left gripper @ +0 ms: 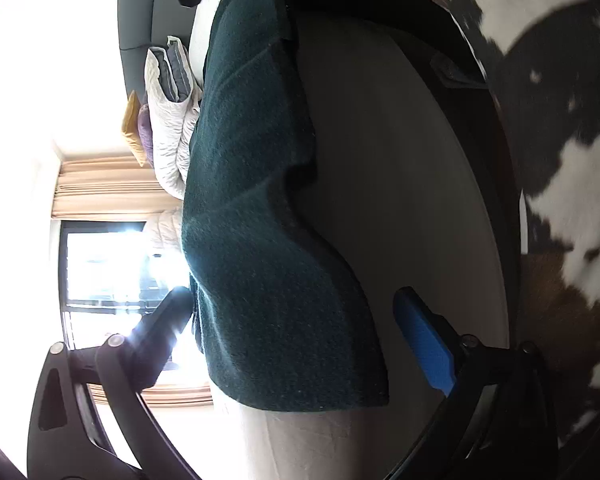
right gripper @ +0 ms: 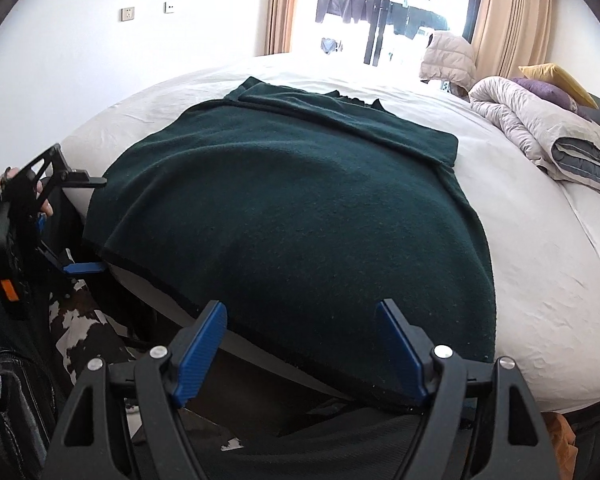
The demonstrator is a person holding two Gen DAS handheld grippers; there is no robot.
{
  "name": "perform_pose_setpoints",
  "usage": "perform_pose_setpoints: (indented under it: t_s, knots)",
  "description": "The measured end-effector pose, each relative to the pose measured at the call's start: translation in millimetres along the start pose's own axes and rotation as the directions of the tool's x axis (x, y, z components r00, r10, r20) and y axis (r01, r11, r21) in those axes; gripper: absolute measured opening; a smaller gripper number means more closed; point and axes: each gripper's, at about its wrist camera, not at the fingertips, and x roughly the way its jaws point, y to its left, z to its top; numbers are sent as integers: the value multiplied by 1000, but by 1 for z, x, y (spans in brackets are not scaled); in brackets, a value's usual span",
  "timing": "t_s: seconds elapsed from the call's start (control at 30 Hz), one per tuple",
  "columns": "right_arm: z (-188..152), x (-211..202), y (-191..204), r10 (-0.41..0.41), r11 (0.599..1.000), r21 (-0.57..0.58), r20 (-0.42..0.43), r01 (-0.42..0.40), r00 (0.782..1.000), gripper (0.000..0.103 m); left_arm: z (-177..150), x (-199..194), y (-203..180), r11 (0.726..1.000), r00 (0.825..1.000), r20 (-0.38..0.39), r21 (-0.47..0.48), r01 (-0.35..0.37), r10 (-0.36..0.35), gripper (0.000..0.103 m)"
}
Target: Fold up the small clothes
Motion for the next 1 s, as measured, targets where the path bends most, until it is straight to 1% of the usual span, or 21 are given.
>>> perform_pose_setpoints:
  t_s: [0.03, 0.07, 0.1, 0.13, 0.17, 0.23, 0.27, 0.33, 0.4, 0.43, 0.47, 0.5, 0.53, 0.6, 0.67, 0.73, 0.83, 0.9, 0.93, 1.0]
  knots:
    - [0, 0, -1, -2, 1000, 3, 3, 2, 1000, 79, -2, 1, 2, 1000, 1000, -6, -20, -11, 11, 77]
    - [1, 0, -1, -4, 1000, 5, 3, 4, 1000, 79, -4, 3, 7, 998, 1000, -20, -54, -13, 11, 69]
    - [1, 0, -2, -5, 1000, 9, 2, 5, 1000, 79, -6, 2, 14, 995, 999, -28, -102, 16, -19, 61]
    - [1, 0, -3, -5, 1000, 12, 2, 5, 1000, 79, -7, 1, 20, 990, 999, -30, -139, 32, -36, 58]
    - [1, 0, -4, -5, 1000, 17, 2, 5, 1000, 79, -9, -2, 24, 988, 999, -28, -149, 34, -38, 56]
    - [2, 2, -5, 2, 1000, 26, -2, -1, 1000, 79, -9, -9, 27, 987, 998, -10, -153, 53, -55, 35]
    - [2, 3, -4, 3, 1000, 26, -3, -3, 1000, 79, -8, -16, 31, 986, 999, 7, -162, 46, -46, 32]
    - [3, 2, -2, 6, 1000, 17, 0, -6, 1000, 79, -7, -31, 40, 980, 998, 47, -193, 40, -31, 32]
    - [3, 1, -1, 5, 1000, 8, 5, -5, 1000, 79, -7, -38, 50, 976, 998, 62, -217, 38, -25, 32]
    - [3, 2, -1, 4, 1000, 8, 4, -4, 1000, 79, -8, -39, 56, 971, 998, 64, -235, 36, -22, 30]
    - [3, 2, -2, 5, 1000, 10, 2, -5, 1000, 79, -9, -39, 62, 966, 998, 62, -255, 40, -25, 25]
    - [3, 2, -2, 4, 1000, 9, 4, -4, 1000, 79, -9, -39, 65, 961, 998, 59, -273, 39, -23, 14]
    - [3, 1, -1, 2, 1000, 4, 3, -2, 1000, 79, -11, -39, 70, 955, 998, 55, -294, 34, -19, 6]
    - [2, 0, 2, -9, 1000, -27, 6, 9, 1000, 79, -14, -38, 85, 935, 998, 55, -350, 53, -36, 4]
    - [1, 0, 7, -20, 998, -65, 4, 20, 1000, 79, -21, -32, 105, 902, 997, 46, -426, 74, -60, 3]
    - [0, 1, 10, -27, 996, -87, -1, 27, 1000, 79, -18, -25, 127, 867, 996, 44, -490, 85, -73, 3]
    - [-2, 1, 16, -32, 992, -122, -6, 31, 999, 79, -22, -22, 154, 829, 998, 35, -555, 69, -60, 3]
    - [-4, 1, 20, -44, 985, -165, -8, 42, 999, 79, -25, -19, 166, 796, 998, 31, -602, 61, -54, 3]
    - [-5, 2, 22, -50, 981, -187, -13, 46, 999, 79, -28, -20, 172, 784, 998, 27, -618, 56, -50, 3]
    - [-8, 3, 28, -63, 972, -226, -19, 57, 998, 79, -32, -16, 184, 770, 999, 24, -636, 45, -38, 3]
